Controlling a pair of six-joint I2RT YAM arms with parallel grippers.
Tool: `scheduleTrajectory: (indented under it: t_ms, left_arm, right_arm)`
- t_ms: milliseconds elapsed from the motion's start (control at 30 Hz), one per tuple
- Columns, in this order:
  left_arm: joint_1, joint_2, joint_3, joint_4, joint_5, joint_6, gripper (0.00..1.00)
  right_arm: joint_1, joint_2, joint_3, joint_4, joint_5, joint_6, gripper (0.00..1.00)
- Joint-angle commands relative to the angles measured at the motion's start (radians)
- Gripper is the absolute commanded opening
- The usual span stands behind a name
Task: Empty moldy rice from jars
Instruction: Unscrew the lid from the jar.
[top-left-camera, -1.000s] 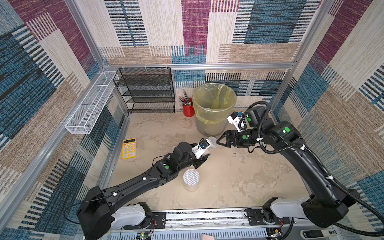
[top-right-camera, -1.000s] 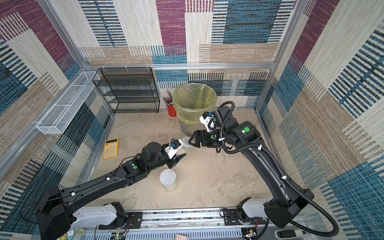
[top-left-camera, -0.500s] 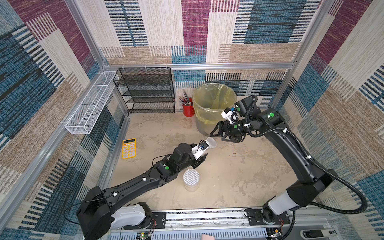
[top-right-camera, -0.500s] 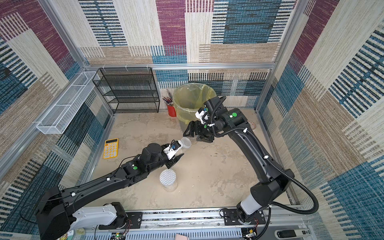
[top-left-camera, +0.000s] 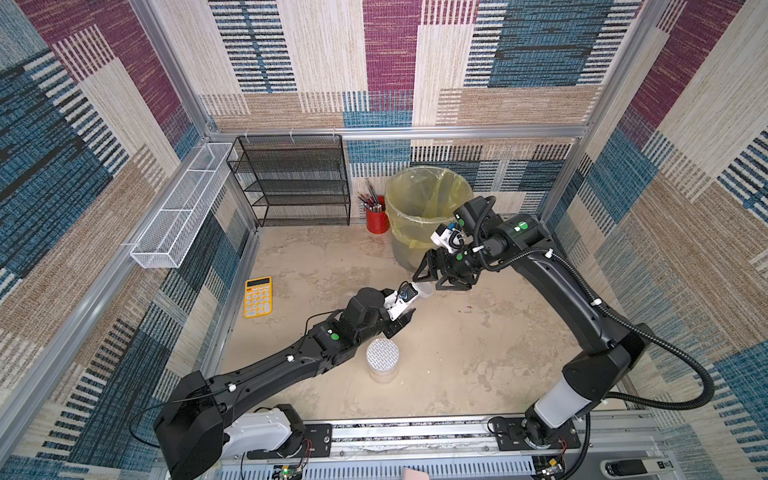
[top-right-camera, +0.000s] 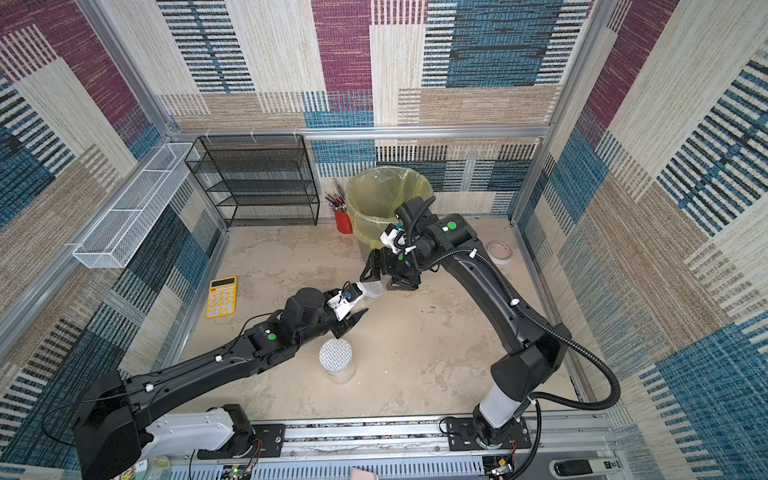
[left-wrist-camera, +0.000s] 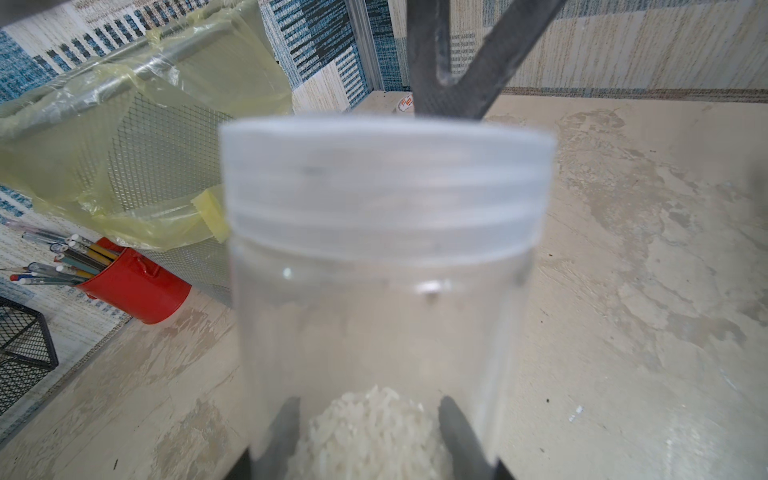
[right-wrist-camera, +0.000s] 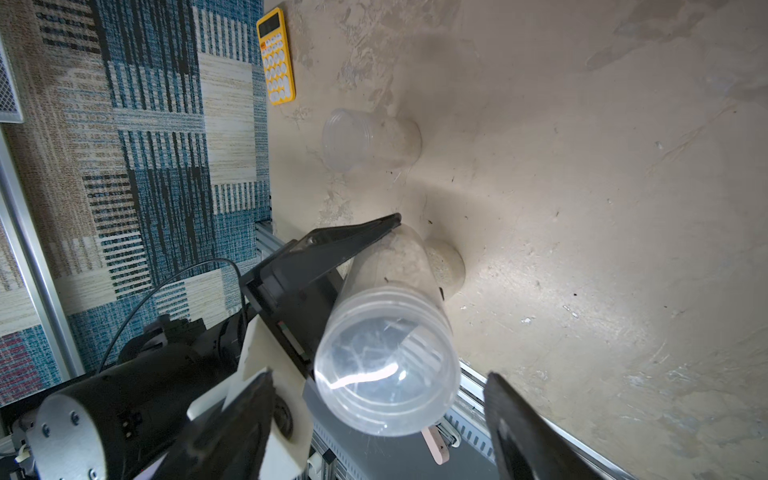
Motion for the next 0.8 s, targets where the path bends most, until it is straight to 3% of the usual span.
scheduleTrajectory:
  t_ms: [0,367,767]
  left_arm:
    - [-0.001,0.003,-0.004,0.058,-0.002,0.003,0.19]
    - [-0.001,-0.004,-0.014,0.074,-0.013,0.007,0.18]
    - [0.000,-0.022,-0.015,0.048,0.064,-0.016,0.16]
  right_arm:
    - [0.009,0.017,0.026,-0.003,0.008,-0.017,0.76]
    - [0.034,0.034,0.000,-0.005,0.026,-0.063,0.67]
    - [0.036,-0.002,-0.039,0.018,0.034,-0.158,0.38]
